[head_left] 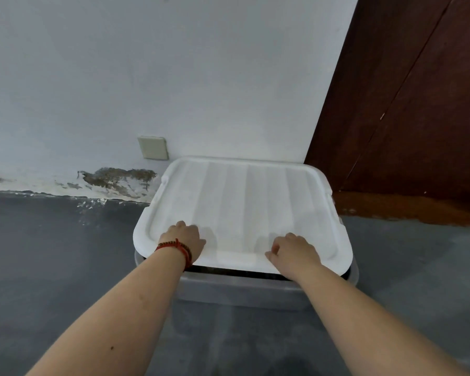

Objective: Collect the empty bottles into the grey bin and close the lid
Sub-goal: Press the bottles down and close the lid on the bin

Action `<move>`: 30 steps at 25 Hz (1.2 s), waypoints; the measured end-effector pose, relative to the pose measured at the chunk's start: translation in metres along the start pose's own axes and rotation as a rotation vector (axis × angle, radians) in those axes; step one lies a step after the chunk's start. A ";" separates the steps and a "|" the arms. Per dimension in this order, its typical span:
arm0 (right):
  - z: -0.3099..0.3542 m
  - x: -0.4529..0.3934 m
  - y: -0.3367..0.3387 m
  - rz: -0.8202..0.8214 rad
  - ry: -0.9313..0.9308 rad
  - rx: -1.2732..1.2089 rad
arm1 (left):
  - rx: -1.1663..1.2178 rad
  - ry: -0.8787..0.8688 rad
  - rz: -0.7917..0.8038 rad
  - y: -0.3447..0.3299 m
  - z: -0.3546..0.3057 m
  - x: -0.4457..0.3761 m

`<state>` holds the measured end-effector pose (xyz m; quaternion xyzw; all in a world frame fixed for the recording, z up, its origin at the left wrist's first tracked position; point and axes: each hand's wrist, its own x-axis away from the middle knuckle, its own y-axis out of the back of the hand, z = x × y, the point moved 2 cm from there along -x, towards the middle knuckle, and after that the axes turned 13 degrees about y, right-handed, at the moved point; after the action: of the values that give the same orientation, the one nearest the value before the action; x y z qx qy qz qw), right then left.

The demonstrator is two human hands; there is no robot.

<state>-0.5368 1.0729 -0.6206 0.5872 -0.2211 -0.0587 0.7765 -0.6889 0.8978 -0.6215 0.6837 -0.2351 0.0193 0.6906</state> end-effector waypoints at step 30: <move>-0.107 -0.014 -0.019 -0.060 -0.333 0.069 | 0.311 0.278 -0.002 -0.033 0.070 -0.080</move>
<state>-0.5023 1.1672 -0.6654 0.6020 -0.3310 -0.1708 0.7063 -0.7693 0.8526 -0.6841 0.7731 -0.1309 0.1490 0.6025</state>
